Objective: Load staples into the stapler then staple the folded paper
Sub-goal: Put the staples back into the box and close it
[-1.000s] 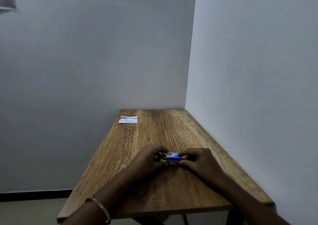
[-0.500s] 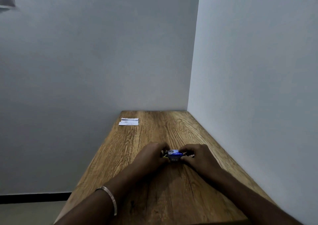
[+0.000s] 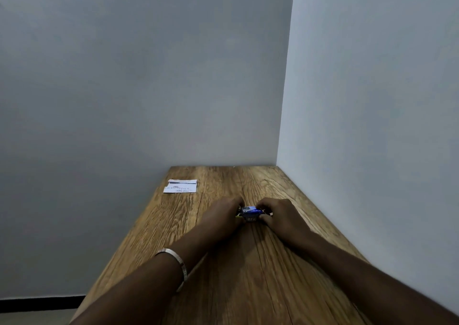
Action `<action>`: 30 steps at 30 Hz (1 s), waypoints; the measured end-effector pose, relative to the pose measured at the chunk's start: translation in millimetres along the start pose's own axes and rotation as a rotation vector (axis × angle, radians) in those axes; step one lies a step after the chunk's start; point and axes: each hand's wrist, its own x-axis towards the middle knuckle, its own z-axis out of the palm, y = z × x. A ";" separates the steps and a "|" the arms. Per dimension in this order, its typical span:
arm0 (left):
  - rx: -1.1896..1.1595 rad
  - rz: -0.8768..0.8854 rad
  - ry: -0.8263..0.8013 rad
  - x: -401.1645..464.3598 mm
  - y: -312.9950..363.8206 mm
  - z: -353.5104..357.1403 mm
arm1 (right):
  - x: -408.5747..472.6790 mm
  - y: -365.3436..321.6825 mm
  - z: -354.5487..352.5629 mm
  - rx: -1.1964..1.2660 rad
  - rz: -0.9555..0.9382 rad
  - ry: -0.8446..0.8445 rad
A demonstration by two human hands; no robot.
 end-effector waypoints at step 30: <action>0.046 -0.067 0.085 175.0 -75.7 67.6 | 171.1 98.4 68.1 -0.207 0.021 0.092</action>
